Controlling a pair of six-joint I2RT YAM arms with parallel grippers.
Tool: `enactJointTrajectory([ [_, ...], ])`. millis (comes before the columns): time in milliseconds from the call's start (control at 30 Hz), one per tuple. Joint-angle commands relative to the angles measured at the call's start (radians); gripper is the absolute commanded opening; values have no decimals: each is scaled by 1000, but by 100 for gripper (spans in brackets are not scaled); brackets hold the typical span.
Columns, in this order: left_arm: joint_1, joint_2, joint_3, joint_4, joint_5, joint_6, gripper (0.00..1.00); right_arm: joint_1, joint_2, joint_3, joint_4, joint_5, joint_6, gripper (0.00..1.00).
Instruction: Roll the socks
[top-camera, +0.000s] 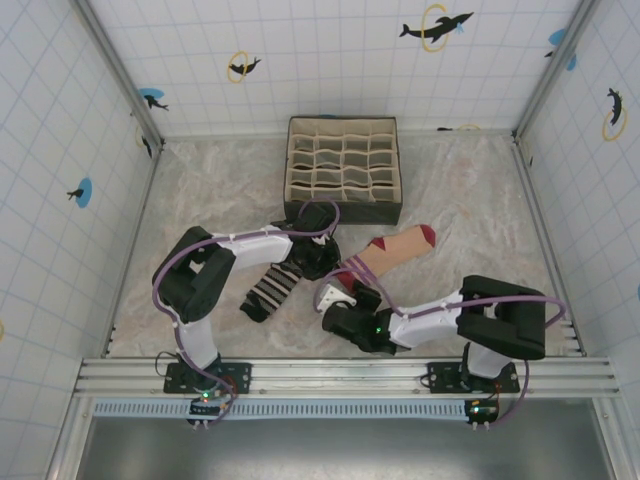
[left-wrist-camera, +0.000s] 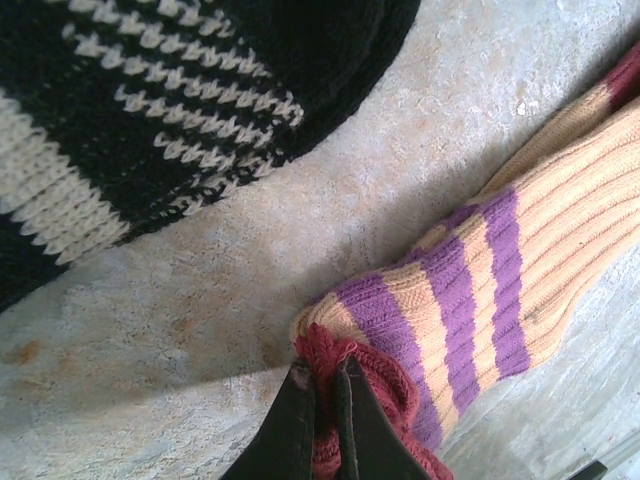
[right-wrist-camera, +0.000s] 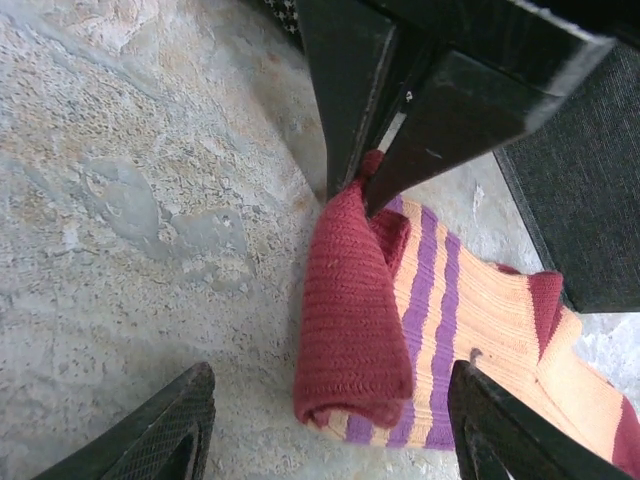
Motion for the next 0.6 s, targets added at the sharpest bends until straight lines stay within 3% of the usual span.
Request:
enactJointTrajectory([
  [0, 9, -22, -8, -39, 17, 25, 0, 7, 41, 39, 50, 55, -19, 63],
  [133, 12, -25, -11, -44, 22, 30, 0, -3, 103, 52, 55, 77, -27, 60],
  [300, 16, -31, -11, -52, 23, 35, 0, -21, 150, 49, 58, 85, -12, 49],
  [367, 17, -33, -13, -53, 23, 38, 0, -27, 154, 43, 61, 73, -2, 33],
  [433, 17, -33, -11, -58, 20, 44, 0, -35, 154, 39, 55, 46, 20, 10],
  [467, 18, -35, -11, -61, 17, 45, 0, -41, 154, 40, 41, 24, 40, 3],
  [567, 19, -45, -11, -63, 6, 51, 0, -63, 138, 39, 10, -41, 95, 0],
])
